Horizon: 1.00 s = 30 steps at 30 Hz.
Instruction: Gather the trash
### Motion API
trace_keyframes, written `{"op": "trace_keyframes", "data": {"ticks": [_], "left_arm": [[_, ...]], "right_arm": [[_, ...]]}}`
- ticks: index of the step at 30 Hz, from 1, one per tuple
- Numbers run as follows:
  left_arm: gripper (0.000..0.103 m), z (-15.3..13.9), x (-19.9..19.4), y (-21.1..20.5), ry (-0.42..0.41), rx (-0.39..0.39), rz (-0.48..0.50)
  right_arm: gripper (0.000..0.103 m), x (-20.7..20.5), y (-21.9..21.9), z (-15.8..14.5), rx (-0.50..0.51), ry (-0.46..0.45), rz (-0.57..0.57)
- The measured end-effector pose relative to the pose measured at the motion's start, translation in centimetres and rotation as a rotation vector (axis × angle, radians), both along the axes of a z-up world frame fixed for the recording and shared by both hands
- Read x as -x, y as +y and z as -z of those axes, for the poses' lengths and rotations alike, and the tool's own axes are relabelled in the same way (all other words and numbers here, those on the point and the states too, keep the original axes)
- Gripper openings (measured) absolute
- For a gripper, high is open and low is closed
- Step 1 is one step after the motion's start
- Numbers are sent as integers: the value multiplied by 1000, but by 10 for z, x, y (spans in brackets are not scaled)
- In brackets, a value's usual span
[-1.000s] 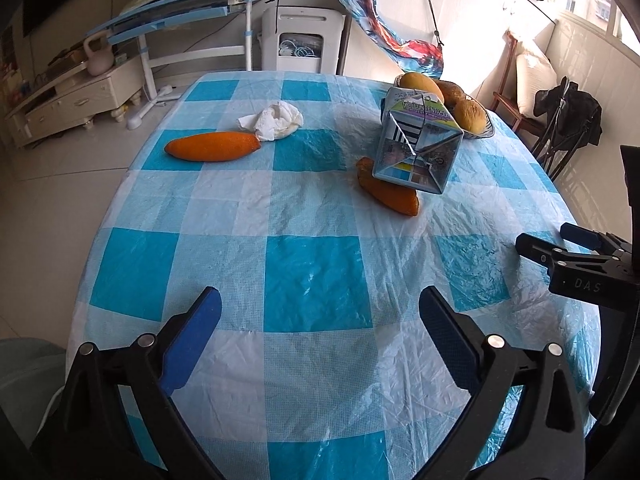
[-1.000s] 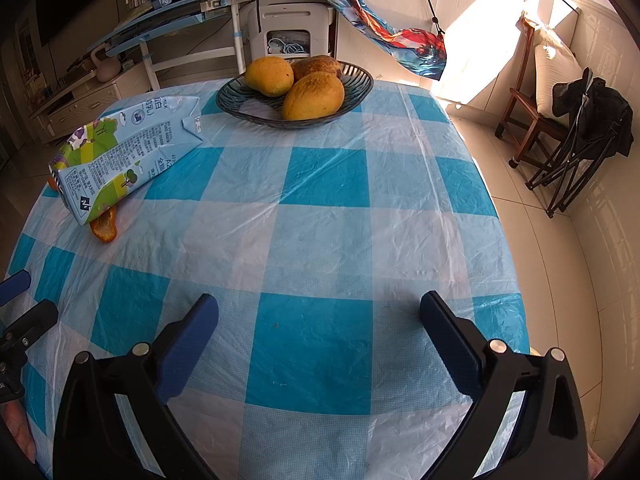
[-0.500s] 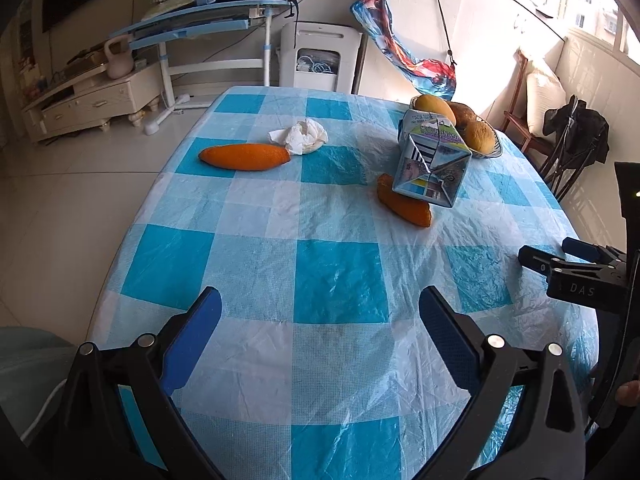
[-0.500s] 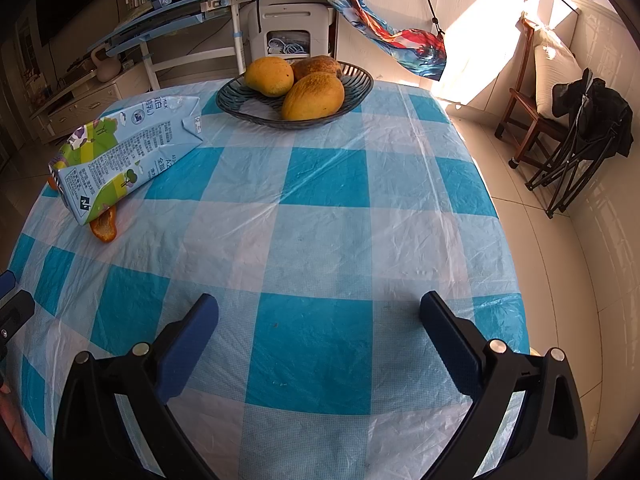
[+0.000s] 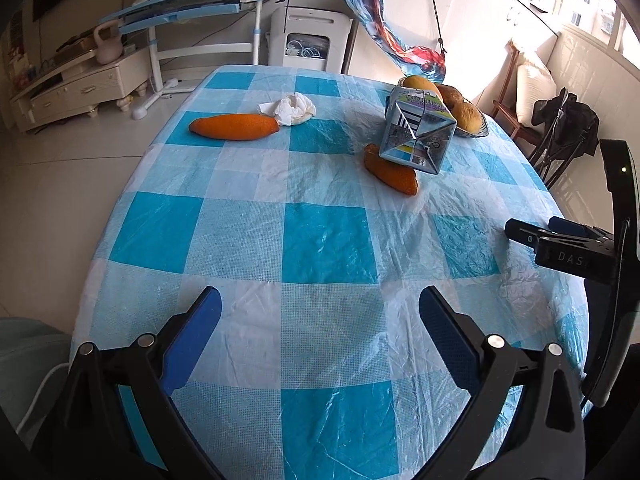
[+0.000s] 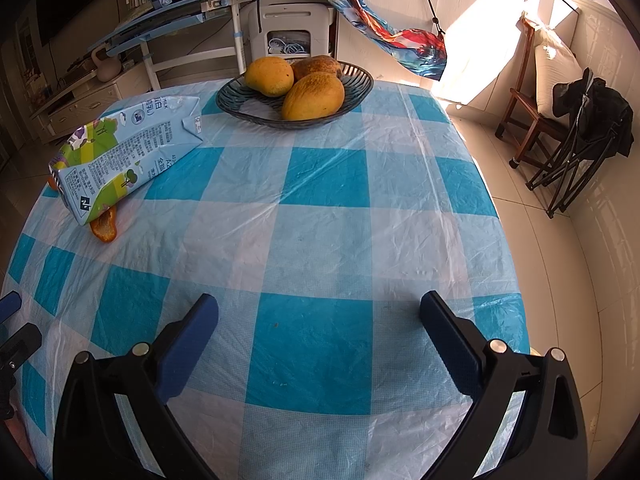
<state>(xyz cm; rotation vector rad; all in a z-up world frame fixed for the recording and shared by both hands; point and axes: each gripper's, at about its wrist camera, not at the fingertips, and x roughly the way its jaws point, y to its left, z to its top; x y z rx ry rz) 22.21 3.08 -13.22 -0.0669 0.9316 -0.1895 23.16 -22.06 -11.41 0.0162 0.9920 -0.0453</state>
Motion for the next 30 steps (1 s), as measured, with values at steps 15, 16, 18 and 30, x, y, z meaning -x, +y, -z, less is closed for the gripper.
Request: {"op": "trace_keyframes", "data": {"ticks": [15,16,18,30], "left_arm": [[96,-3,22,18,-25,111,-12],[96,-3,22,20,-25,122,-16],[96,-3,20,23,-25,139,-24],[96,-11,17,35,-30,177,-75]], "right_arm": [[96,-1,-1,0,0,-1,-1],[96,-1,-1,0,0,-1,-1],[96,-1,0,0,0,-1,-1],[96,-1,-1,0,0,-1,-1]]}}
